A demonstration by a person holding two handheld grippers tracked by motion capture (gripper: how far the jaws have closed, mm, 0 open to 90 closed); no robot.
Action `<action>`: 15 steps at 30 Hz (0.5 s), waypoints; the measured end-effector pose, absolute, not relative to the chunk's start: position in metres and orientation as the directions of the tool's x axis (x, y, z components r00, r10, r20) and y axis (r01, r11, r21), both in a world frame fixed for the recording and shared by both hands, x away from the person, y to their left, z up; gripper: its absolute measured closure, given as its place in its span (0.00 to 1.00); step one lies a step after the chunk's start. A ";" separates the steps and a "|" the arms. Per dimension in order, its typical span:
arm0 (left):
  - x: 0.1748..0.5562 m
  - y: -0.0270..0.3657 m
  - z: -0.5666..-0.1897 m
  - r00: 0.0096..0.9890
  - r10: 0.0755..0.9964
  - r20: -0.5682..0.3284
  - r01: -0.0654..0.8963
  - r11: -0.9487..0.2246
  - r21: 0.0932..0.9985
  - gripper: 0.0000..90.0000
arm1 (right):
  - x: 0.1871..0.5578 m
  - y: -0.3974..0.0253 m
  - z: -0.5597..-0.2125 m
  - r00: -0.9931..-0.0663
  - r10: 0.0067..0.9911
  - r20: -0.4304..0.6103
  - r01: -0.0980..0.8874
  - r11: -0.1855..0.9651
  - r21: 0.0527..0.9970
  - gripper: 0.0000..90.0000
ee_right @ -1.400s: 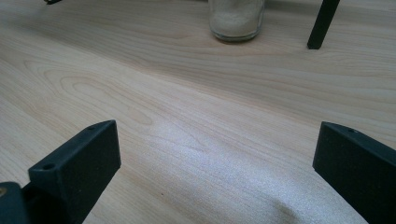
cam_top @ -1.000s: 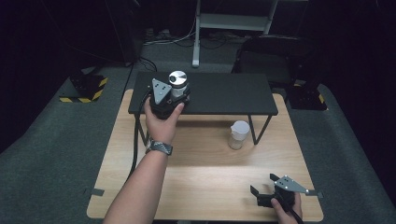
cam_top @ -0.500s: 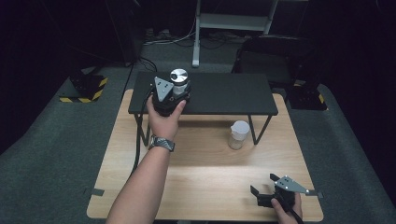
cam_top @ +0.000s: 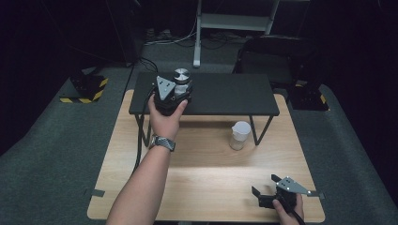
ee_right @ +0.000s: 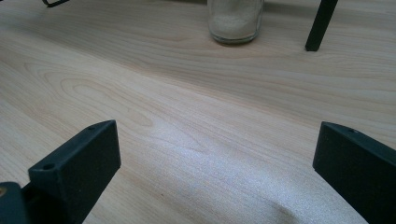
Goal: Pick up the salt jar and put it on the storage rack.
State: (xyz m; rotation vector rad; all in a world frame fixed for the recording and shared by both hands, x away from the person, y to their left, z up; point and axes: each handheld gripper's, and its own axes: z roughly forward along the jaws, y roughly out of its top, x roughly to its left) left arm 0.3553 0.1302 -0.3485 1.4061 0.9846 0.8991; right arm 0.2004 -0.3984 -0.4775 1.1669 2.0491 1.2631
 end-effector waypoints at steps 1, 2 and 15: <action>0.355 0.130 -0.349 0.357 0.934 -0.015 0.068 -0.010 0.998 0.34 | 0.201 -0.398 -0.477 -0.534 0.844 0.045 0.421 0.219 0.880 0.01; 0.355 0.130 -0.349 0.357 0.934 -0.016 0.067 -0.009 0.998 0.34 | 0.201 -0.398 -0.477 -0.534 0.844 0.046 0.421 0.219 0.880 0.01; 0.357 0.132 -0.347 0.353 0.935 -0.025 0.091 -0.007 0.996 0.27 | 0.201 -0.400 -0.477 -0.535 0.843 0.052 0.424 0.215 0.880 0.01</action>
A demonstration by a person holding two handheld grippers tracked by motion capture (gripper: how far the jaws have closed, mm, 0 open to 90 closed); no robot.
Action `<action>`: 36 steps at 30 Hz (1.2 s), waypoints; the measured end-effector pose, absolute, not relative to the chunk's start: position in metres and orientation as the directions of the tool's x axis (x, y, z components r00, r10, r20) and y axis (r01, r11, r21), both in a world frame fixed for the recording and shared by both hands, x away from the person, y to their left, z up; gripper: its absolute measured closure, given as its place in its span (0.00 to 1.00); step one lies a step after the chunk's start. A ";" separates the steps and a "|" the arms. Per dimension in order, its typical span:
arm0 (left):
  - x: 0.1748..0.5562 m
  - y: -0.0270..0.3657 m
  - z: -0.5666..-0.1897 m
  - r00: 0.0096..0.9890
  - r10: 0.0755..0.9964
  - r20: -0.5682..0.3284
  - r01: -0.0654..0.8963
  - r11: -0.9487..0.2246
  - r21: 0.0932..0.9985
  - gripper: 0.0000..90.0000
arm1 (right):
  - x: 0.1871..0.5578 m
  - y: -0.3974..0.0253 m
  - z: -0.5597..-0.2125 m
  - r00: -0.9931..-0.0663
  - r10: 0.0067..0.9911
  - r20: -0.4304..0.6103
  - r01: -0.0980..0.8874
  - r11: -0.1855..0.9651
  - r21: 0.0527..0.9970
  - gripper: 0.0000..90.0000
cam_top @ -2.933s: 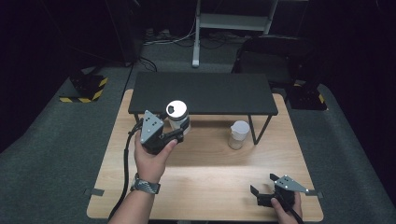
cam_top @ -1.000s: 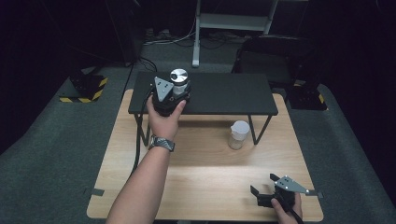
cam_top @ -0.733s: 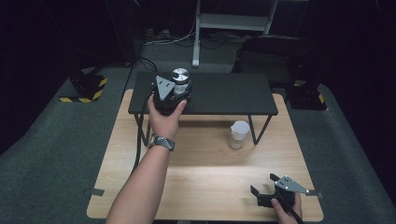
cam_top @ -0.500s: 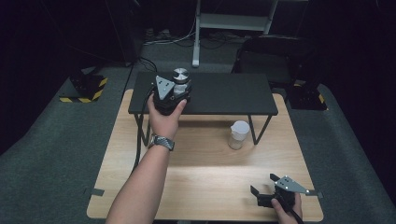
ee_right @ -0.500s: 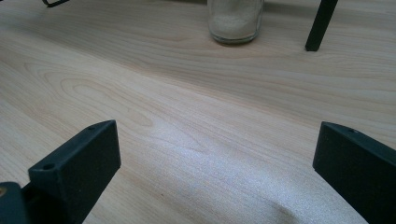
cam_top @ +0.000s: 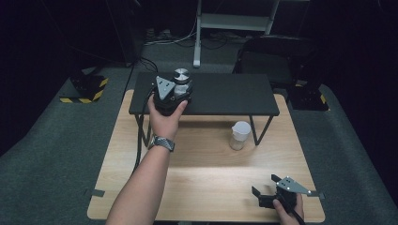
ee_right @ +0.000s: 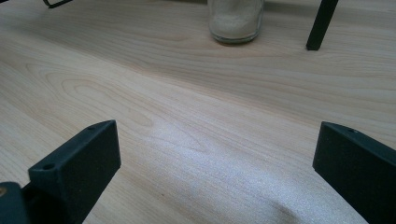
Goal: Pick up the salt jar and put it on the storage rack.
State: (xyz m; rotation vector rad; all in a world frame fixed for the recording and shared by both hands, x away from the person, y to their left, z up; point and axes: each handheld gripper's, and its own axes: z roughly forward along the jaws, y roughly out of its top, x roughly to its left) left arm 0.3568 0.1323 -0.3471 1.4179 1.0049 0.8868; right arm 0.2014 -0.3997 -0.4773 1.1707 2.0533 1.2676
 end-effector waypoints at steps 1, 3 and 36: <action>0.357 0.132 -0.347 0.353 0.935 -0.025 0.091 -0.007 0.996 0.25 | 0.201 -0.400 -0.477 -0.535 0.843 0.052 0.424 0.215 0.880 0.01; 0.357 0.132 -0.348 0.354 0.935 -0.025 0.086 -0.006 0.996 0.23 | 0.201 -0.400 -0.477 -0.535 0.843 0.052 0.424 0.215 0.880 0.01; 0.323 0.155 -0.354 0.367 0.927 -0.079 0.073 0.056 0.996 0.00 | 0.201 -0.399 -0.477 -0.538 0.842 0.043 0.419 0.223 0.880 0.01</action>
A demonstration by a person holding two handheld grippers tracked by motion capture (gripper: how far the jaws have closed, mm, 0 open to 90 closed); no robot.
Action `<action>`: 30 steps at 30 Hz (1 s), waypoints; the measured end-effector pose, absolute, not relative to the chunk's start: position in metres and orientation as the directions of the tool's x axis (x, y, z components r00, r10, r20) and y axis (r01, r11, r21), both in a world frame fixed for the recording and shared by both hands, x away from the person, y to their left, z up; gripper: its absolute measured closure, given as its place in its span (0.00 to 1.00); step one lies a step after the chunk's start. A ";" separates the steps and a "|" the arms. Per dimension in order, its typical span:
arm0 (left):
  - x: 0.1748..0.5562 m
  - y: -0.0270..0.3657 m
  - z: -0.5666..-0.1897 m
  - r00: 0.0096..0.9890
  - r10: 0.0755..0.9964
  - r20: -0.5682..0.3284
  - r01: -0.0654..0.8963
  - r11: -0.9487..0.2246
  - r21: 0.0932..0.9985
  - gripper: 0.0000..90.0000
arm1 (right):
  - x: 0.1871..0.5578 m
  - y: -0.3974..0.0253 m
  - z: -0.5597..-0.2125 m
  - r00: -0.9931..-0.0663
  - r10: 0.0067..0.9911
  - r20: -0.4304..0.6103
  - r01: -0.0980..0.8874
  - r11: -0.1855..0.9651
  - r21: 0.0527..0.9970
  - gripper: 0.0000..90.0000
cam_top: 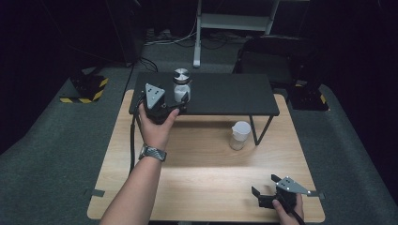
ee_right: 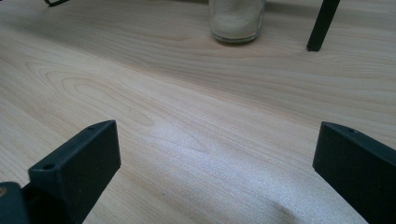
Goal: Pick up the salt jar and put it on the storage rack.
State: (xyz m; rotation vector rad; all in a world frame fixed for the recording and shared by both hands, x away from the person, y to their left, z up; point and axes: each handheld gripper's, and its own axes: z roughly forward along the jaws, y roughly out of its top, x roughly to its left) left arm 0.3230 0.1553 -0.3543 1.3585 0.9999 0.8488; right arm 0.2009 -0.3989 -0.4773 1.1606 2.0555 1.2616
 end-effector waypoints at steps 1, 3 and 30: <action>0.321 0.157 -0.355 0.369 0.926 -0.078 0.070 0.056 0.996 0.00 | 0.201 -0.399 -0.477 -0.537 0.842 0.044 0.420 0.222 0.880 0.01; 0.316 0.160 -0.358 0.381 0.922 -0.071 0.060 0.052 0.997 0.00 | 0.201 -0.399 -0.477 -0.537 0.842 0.044 0.421 0.223 0.879 0.01; 0.263 0.177 -0.399 0.470 0.881 -0.059 0.034 0.049 0.998 0.00 | 0.200 -0.397 -0.477 -0.540 0.841 0.035 0.418 0.232 0.878 0.01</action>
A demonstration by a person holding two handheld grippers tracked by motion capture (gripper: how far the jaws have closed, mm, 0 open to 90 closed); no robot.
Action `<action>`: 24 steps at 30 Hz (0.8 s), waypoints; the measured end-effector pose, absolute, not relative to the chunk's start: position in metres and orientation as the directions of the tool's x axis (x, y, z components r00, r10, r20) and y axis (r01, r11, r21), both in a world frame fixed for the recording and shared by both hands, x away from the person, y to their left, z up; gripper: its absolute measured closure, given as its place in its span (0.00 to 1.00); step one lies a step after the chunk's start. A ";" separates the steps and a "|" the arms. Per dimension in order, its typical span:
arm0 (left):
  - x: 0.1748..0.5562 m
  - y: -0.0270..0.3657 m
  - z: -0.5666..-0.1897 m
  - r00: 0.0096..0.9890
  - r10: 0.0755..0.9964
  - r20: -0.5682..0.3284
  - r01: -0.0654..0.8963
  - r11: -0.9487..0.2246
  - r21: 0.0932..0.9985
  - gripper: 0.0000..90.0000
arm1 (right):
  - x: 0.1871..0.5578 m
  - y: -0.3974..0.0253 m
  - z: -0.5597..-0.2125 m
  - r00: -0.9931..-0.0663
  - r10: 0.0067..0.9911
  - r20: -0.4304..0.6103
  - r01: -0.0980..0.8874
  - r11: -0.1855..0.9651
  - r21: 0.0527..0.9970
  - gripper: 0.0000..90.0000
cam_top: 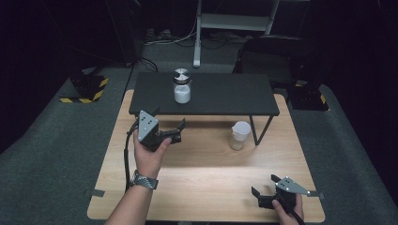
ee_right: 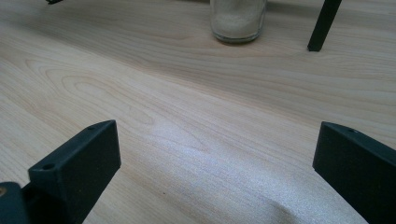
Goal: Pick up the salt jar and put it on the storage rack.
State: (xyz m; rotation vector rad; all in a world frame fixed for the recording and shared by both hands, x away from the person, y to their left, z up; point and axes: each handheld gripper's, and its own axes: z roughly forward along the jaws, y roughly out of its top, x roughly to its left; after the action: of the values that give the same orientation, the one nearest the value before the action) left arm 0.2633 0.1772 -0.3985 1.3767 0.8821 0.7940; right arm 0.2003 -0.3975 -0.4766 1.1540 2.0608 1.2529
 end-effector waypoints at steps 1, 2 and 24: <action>0.262 0.178 -0.400 0.472 0.880 -0.060 0.035 0.050 0.998 0.00 | 0.200 -0.398 -0.477 -0.541 0.841 0.035 0.418 0.232 0.878 0.01; 0.260 0.178 -0.402 0.476 0.878 -0.059 0.035 0.048 0.998 0.00 | 0.200 -0.397 -0.477 -0.540 0.841 0.035 0.419 0.232 0.878 0.01; 0.218 0.196 -0.446 0.508 0.860 -0.049 0.025 0.042 0.999 0.00 | 0.201 -0.398 -0.476 -0.542 0.840 0.036 0.420 0.233 0.877 0.01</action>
State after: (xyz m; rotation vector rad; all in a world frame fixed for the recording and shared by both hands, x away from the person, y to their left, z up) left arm 0.2177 0.1962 -0.4456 1.3910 0.8401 0.7705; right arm 0.2010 -0.3975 -0.4764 1.1541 2.0646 1.2522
